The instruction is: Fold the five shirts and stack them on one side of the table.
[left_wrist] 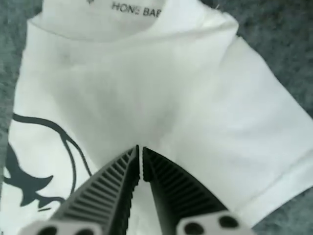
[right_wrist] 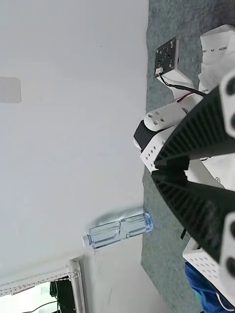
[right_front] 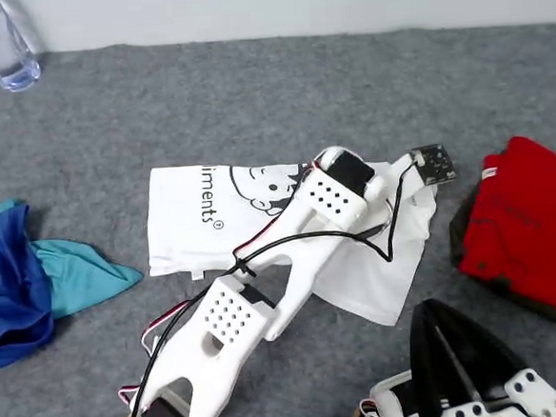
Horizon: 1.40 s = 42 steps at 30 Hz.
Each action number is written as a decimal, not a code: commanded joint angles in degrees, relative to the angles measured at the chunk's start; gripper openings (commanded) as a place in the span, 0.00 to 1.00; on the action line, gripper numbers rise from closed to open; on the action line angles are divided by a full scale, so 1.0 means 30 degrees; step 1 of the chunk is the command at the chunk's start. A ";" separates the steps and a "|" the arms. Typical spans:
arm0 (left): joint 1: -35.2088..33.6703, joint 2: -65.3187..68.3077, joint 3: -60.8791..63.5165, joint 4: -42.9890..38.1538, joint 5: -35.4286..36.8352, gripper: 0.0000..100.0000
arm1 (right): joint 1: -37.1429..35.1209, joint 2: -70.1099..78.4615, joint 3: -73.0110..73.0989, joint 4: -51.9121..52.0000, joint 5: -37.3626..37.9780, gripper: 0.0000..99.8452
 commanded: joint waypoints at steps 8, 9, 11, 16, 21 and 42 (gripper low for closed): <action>0.1260 0.0938 -0.2652 0.0410 -0.0059 0.01 | -0.0161 0.0103 0.0059 0.0044 -0.0205 0.01; 0.1582 0.1026 -0.2652 0.0410 -0.0059 0.01 | -0.0161 0.0103 0.0059 0.0044 -0.0205 0.01; 0.2081 0.1084 -0.2593 0.0322 -0.0059 0.01 | -0.0161 0.0103 0.0117 0.0073 -0.0205 0.01; 0.1670 0.1114 -0.2535 -0.0791 -0.0088 0.01 | -0.0161 0.0103 0.0117 0.0073 -0.0205 0.01; -0.0469 0.1172 -0.2505 -0.1963 -0.0147 0.01 | -0.0161 0.0103 0.0117 0.0073 -0.0205 0.01; 0.1524 0.2286 -0.6286 0.1641 0.0147 0.01 | -0.0161 0.0103 0.0117 0.0073 -0.0205 0.01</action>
